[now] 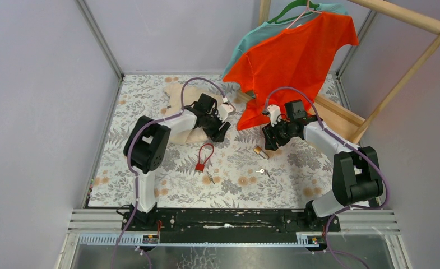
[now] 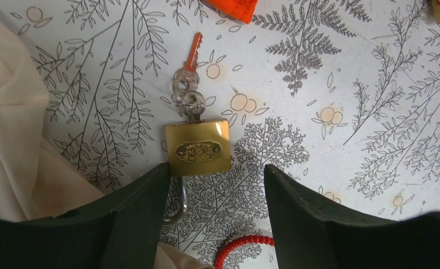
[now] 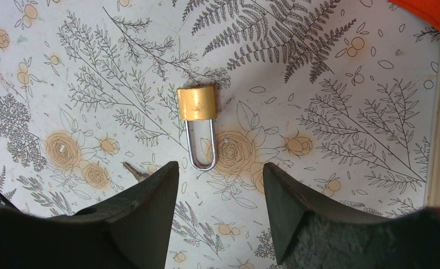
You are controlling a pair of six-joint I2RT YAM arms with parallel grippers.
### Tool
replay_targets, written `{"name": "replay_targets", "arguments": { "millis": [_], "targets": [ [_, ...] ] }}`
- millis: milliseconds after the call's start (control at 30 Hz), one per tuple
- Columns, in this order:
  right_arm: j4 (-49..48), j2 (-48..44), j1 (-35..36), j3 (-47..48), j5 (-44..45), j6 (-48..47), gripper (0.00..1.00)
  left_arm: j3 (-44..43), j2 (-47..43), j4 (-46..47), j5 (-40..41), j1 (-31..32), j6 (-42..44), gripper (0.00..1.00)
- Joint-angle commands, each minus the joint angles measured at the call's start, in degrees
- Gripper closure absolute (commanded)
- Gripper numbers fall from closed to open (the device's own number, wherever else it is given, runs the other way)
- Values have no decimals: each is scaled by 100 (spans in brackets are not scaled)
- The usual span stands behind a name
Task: Lock with the key
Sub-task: Pick up the lock from the center of the board.
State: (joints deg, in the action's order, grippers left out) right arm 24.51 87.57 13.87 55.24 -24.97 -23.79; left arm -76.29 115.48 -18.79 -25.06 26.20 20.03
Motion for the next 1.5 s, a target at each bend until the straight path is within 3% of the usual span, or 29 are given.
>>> {"name": "replay_targets", "arguments": {
  "millis": [0,233,633,1033,1267,1467],
  "targets": [
    [-56,-216,-4,49,-85,-65,37,245,-178,-327,9,-40,-91,33],
    [-43,-205,-5,60,-79,-77,37,387,-256,-411,340,-34,114,51],
    [-24,-188,2,66,-96,-97,38,555,-285,-405,748,44,-34,68],
    [-122,-456,-3,-24,-369,-132,38,752,-650,-73,478,174,38,99],
    [-352,-1043,-4,-196,-781,-170,38,574,-1132,-178,-103,175,229,100],
    [-545,-1795,2,-452,-1869,-248,38,609,-1860,-532,-926,175,454,100]
  ]
}}
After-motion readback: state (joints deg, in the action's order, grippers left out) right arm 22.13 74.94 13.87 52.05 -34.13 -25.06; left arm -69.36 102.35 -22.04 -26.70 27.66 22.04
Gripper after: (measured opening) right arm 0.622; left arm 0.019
